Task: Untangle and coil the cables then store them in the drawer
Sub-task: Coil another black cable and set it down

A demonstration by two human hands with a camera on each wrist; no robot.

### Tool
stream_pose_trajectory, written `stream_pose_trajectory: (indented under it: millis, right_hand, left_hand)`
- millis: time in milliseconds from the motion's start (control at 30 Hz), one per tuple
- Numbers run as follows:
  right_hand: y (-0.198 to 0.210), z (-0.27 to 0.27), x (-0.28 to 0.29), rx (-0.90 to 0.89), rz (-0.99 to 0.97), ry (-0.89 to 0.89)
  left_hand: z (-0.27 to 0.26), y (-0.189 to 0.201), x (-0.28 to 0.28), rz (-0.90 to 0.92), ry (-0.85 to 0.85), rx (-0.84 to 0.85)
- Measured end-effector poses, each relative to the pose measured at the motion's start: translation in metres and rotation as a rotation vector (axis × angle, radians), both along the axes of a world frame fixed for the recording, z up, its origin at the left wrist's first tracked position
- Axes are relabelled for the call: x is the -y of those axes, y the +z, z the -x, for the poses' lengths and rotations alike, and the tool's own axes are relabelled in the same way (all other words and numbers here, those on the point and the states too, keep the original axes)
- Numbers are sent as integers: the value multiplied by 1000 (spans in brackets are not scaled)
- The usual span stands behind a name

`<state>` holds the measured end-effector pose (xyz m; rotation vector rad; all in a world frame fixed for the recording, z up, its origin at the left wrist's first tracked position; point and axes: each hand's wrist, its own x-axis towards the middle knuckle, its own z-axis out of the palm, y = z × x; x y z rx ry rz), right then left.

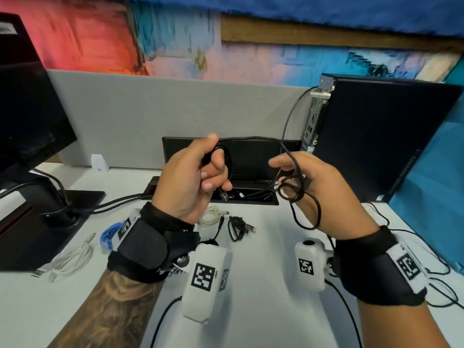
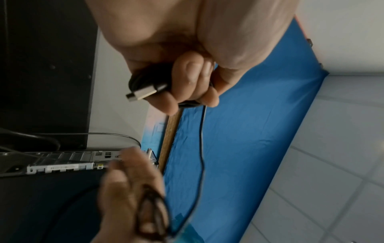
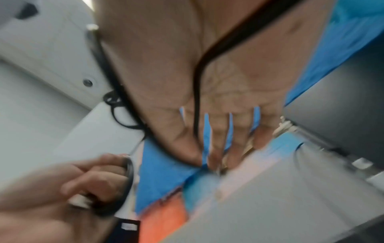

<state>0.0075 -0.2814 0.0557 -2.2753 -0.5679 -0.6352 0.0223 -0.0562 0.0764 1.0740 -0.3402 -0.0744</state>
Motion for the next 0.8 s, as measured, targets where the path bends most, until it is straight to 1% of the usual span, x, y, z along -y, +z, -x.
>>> stream_pose_trajectory:
  millis: [67, 133, 200, 233, 267, 367, 400, 433, 467, 500, 533, 600, 633, 667, 700, 733, 800]
  right_hand:
    - [8, 10, -12, 62, -151, 87]
    - [15, 17, -22, 68, -262, 189]
    - [21, 27, -27, -1, -465, 352]
    - [24, 32, -27, -52, -539, 429]
    - [27, 35, -27, -107, -562, 460]
    - [25, 31, -27, -291, -495, 386]
    - [21, 28, -29, -313, -496, 341]
    - [16, 25, -31, -297, -468, 262]
    - [11, 21, -33, -250, -388, 176]
    - [8, 18, -35, -232, -317, 133]
    - [5, 15, -37, -261, -306, 141]
    - [2, 14, -43, -407, -470, 245]
    - [1, 13, -46, -454, -546, 270]
    - [-2, 12, -49, -462, -557, 258]
    - [-6, 10, -51, -450, -503, 232]
    - [-10, 8, -53, -424, -404, 212]
    - [-14, 7, -57, -407, -187, 181]
  left_hand:
    - [2, 0, 2, -66, 48, -1]
    - [3, 0, 2, -121, 92, -6]
    - [3, -1, 2, -150, 113, -27]
    - [2, -2, 1, -155, 113, -38]
    - [1, -2, 1, -155, 104, -49]
    - [1, -3, 1, -159, 62, -48]
    - [1, -3, 1, -163, 46, -46]
    - [2, -3, 2, -162, 25, -47]
    - [3, -2, 3, -156, 2, -47]
    - [4, -2, 4, -142, -19, -50]
    - [5, -2, 5, -116, -39, -59]
    - [3, 0, 4, -9, -122, -110]
    - [1, 1, 1, 81, -188, -143]
    - [-1, 2, -2, 186, -250, -170]
    - [-3, 2, -5, 285, -290, -185]
    - [-6, 2, -7, 360, -297, -188]
    - [-12, -3, -7, 432, -226, -188]
